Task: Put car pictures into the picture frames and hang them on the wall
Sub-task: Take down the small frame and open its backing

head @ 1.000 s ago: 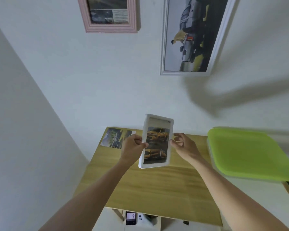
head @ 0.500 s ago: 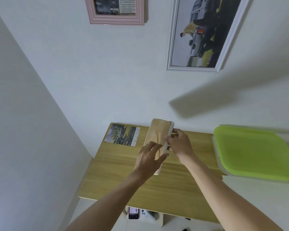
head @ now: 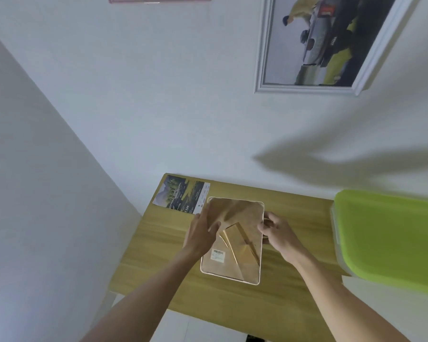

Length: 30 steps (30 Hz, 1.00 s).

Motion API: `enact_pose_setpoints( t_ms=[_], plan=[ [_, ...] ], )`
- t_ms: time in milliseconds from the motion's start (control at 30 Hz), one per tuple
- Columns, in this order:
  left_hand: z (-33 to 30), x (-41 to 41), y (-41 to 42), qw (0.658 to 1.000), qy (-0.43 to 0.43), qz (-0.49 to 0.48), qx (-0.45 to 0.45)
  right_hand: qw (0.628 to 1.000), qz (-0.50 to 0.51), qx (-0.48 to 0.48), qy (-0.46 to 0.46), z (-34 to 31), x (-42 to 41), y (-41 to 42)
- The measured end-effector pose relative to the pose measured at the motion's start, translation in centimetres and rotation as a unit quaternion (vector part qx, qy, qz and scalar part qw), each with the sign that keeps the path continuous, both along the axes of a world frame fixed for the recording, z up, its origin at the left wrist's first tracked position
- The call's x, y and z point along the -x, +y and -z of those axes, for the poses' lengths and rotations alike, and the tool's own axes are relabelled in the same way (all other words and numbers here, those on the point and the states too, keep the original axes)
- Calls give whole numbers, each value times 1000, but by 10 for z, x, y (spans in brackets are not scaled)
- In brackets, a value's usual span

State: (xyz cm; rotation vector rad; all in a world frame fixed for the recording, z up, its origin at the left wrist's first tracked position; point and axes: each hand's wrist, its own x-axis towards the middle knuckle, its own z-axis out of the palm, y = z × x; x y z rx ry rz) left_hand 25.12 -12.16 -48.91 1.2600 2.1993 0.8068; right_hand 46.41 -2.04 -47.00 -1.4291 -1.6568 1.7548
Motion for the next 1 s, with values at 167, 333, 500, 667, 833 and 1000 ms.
enact_pose_setpoints(
  t_ms=[167, 333, 500, 667, 833, 1000],
  plan=[
    [11, -2, 7, 999, -18, -26, 40, 994, -11, -83, -63, 17, 9, -2],
    [14, 3, 18, 997, -51, -42, 41, 972, 12, -199, -127, 35, 24, -9],
    [18, 19, 26, 995, -69, -23, 73, 958, 31, -238, -156, 49, 35, -16],
    [20, 36, 27, 985, -122, -20, 122, 971, 34, -141, -189, 42, 46, -14],
    [18, 44, 34, 973, -175, -22, 151, 980, 94, -15, -174, 33, 53, -1],
    [21, 53, 39, 953, -244, -32, 177, 980, 103, 36, -167, 39, 48, 7]
  ],
)
